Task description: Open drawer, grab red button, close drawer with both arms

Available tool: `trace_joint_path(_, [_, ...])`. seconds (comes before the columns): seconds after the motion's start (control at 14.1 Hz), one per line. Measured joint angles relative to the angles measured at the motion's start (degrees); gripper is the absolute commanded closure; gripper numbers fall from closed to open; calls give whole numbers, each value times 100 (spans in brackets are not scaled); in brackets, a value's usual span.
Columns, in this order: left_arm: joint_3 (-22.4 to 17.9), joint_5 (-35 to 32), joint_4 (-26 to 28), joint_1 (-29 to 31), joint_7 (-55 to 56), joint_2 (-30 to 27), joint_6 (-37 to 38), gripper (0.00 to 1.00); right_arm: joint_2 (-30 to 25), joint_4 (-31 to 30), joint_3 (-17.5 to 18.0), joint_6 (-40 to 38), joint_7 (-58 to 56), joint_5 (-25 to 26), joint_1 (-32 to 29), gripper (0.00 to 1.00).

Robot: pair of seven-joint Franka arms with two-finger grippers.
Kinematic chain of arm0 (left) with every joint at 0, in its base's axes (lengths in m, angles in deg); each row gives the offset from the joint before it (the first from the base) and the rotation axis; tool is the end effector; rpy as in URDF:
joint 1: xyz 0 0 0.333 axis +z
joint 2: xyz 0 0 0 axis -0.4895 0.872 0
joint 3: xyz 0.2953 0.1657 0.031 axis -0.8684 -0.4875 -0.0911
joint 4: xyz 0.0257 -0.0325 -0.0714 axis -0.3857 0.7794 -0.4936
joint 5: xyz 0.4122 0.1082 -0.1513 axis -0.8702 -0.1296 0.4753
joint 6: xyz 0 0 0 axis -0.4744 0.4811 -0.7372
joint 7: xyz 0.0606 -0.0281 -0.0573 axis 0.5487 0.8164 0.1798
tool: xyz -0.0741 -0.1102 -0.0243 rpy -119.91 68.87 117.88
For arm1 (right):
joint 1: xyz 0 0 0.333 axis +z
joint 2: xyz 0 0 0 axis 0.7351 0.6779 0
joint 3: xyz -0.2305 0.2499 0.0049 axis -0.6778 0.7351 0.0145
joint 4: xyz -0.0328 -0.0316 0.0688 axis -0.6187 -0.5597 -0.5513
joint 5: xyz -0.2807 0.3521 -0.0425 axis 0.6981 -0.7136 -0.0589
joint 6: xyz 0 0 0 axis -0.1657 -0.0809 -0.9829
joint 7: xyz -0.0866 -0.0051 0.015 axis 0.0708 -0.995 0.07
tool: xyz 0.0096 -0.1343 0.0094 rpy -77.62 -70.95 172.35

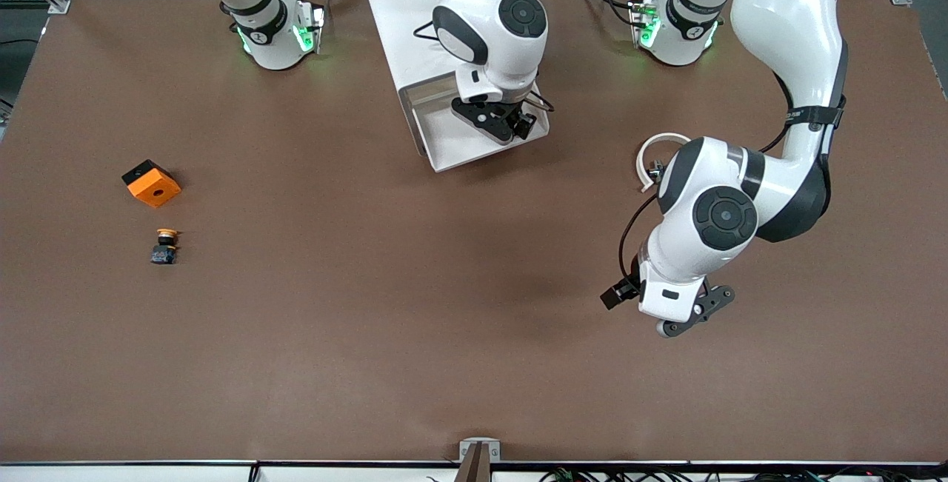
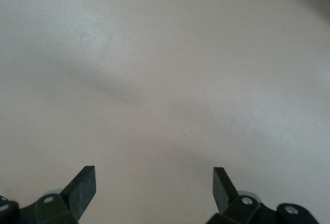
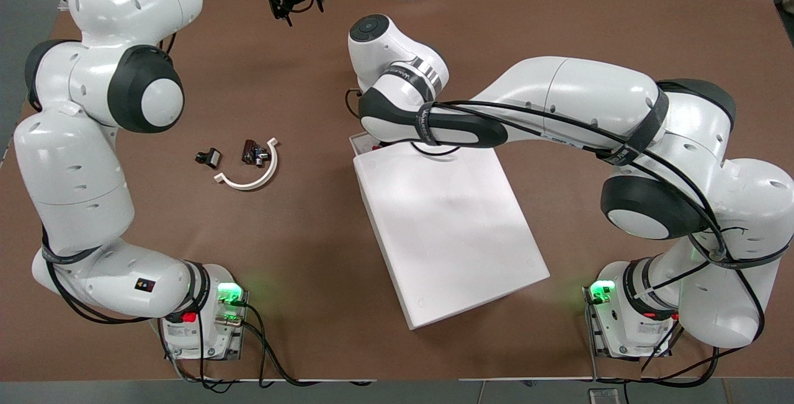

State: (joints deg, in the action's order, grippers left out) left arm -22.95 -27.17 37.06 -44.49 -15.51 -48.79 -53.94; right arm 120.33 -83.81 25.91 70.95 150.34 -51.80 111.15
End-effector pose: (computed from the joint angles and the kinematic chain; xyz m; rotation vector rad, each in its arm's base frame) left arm 0.7528 -0.2764 0.3385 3.0190 0.7877 0.0480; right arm 0.3996 0.6363 0.3043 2.9160 -0.8897 -0.0709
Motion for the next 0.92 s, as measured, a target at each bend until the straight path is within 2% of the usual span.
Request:
trace_joint_path(0.21, [-4,-1,17,0,0,29,-3,0,0,2,0,40,9,0,6,62])
trace_joint_path(0.28, [-7,-2,24,1,0,42,-7,0,0,2,0,46,12,0,7,75])
trace_joint_path(0.35, [-11,-5,26,3,0,53,-13,0,0,3,0,48,13,0,8,92])
trace_joint_path(0.42, [-14,-12,27,7,0,58,-22,0,0,4,0,50,18,0,8,100])
trace_joint_path(0.92, [-18,-44,30,14,-85,60,-30,0,-1,131,-47,48,199,-25,-11,100])
